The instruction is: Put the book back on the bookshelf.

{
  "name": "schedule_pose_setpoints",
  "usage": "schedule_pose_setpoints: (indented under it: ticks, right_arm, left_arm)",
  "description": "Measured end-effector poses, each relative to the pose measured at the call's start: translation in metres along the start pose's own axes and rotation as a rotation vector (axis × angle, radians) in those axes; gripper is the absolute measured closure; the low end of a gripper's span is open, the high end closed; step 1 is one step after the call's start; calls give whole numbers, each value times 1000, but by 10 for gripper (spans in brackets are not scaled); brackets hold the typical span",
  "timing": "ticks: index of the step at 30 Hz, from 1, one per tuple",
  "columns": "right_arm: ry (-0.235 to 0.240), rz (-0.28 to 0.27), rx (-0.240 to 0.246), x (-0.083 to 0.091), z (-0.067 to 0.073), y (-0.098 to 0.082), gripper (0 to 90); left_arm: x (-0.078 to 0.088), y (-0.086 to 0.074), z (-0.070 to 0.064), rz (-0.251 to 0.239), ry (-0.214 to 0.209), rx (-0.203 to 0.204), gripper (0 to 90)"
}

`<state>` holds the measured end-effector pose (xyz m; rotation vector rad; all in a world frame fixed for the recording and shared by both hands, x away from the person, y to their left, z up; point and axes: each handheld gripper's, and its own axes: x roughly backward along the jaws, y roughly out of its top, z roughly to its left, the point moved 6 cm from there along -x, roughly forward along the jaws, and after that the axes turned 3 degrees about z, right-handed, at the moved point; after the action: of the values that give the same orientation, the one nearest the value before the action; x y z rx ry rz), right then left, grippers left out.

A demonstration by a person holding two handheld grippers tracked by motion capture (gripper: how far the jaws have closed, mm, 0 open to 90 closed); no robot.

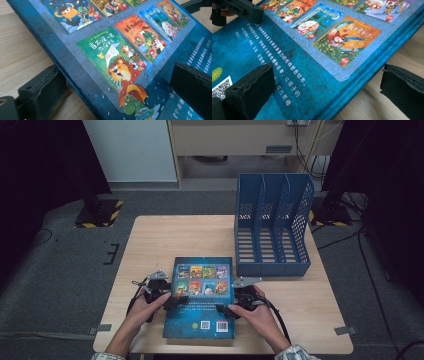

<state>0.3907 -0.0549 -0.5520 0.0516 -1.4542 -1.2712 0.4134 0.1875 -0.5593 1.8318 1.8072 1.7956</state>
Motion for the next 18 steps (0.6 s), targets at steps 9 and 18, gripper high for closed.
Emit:
schedule_pose_setpoints:
  ticks: [9, 18]
  right_arm:
    - [-1, 35, -6, -4, 3, 3, 5]
    - [-51, 34, -18, 6, 8, 14, 76]
  left_arm:
    - [0, 3, -1, 17, -2, 28, 39]
    - [15, 14, -2, -57, 45, 25, 125]
